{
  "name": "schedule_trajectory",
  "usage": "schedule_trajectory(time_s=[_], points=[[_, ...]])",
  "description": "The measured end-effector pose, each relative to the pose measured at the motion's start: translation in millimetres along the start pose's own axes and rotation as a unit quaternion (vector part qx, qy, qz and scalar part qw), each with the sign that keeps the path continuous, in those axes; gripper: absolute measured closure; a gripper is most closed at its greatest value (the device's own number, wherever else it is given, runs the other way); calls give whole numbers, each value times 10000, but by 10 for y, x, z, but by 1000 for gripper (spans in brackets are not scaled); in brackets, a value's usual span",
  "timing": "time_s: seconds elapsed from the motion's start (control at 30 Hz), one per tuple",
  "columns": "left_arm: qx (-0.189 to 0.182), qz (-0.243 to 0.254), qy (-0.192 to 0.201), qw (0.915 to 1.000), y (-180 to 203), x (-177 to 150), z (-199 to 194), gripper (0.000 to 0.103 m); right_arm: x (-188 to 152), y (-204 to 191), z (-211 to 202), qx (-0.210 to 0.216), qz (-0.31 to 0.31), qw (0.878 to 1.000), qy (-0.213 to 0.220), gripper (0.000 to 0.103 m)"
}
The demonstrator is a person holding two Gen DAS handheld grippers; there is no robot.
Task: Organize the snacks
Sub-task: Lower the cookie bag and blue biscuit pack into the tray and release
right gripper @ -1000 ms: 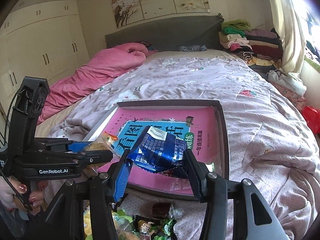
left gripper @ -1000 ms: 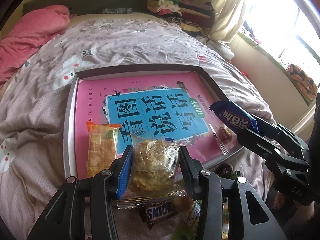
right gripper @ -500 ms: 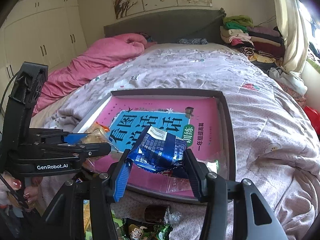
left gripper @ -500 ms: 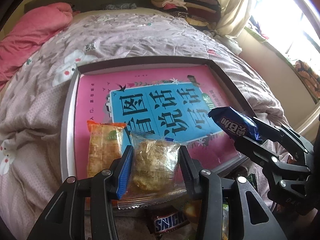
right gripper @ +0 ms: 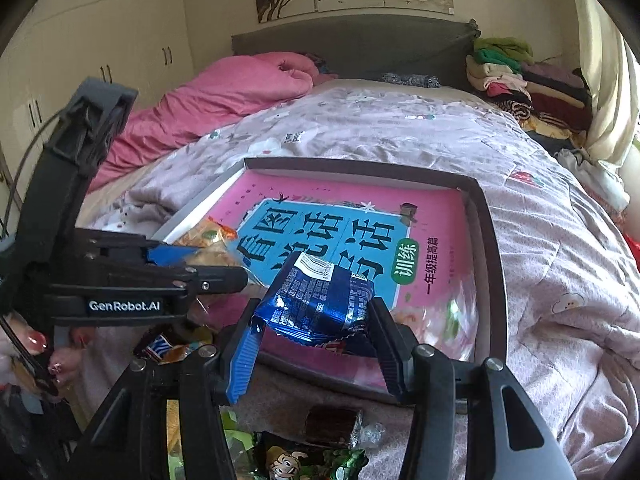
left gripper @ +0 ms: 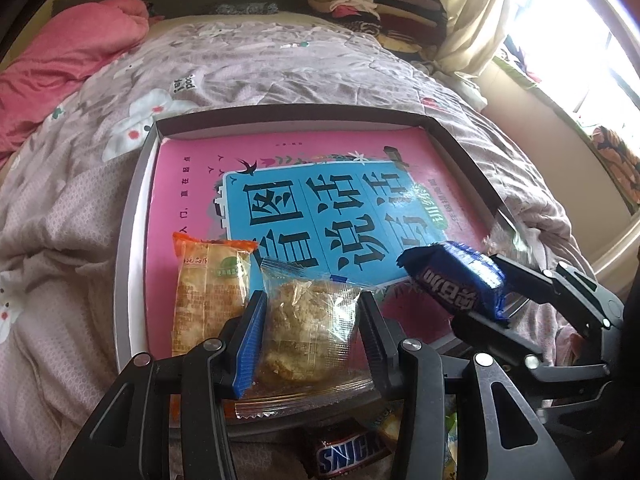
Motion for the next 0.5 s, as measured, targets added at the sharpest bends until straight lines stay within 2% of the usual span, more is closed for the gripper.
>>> schedule_trajectory(time_s=[0.27, 0.5], points=[[-22, -16, -9, 10000, 0, -10, 4, 56, -34, 59, 72, -316, 29, 9995, -88, 49], [-40, -65, 3, 10000, -5, -13, 5, 55, -35, 125, 60, -306, 191, 9993, -50, 48]])
Point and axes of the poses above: each gripper's, at about its wrist camera, not at the fingertips, and z roughly the way its jaws point, y to its right, x to its top, the point moved 6 cm from there along z, roughly the way its jaws point, and after that the axes turned 14 degrees about -y, right-handed, at the moved point
